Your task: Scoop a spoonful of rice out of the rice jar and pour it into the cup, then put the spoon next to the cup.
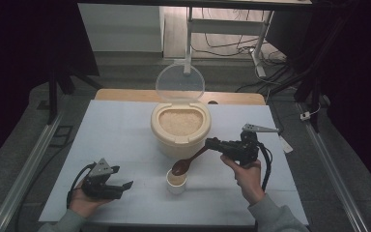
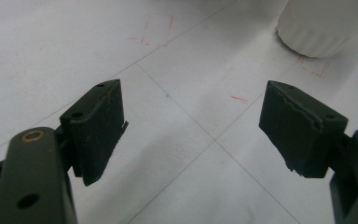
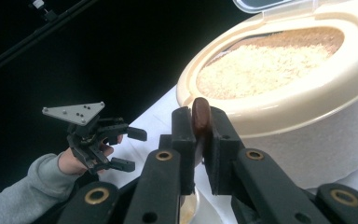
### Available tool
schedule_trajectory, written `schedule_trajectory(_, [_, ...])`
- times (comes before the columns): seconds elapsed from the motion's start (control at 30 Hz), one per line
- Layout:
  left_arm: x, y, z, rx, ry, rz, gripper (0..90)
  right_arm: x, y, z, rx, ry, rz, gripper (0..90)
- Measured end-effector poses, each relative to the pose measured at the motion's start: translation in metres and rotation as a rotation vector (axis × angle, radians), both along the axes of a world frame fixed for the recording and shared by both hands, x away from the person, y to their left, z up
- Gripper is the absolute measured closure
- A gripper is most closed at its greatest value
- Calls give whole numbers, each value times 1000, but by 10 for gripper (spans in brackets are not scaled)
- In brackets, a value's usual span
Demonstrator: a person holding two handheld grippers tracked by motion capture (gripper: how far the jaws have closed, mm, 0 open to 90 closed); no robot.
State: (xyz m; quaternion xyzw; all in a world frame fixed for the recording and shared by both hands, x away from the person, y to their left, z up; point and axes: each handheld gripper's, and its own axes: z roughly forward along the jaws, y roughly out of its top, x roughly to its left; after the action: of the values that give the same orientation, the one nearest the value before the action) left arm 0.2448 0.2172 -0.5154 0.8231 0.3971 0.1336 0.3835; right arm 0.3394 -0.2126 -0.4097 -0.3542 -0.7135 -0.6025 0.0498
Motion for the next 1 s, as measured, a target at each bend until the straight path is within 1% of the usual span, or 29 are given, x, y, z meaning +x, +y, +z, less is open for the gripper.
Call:
schedule_trajectory(0.2, [0,0,0,0,1,1,221,2,-8,3,36,9,-11,828])
schedule_trajectory(0.6, [0,0,0,1,1,0,221,-1,-33,16,68,-2,-35,829])
schedule_trajectory(0.83, [2,0,0,-2,2,0,221,-5,-54,26,62,-15,-65,828])
schedule_trajectory(1.0, [2,-1,0,0,1,-2,220,-5,-63,25,47,-5,-75,828])
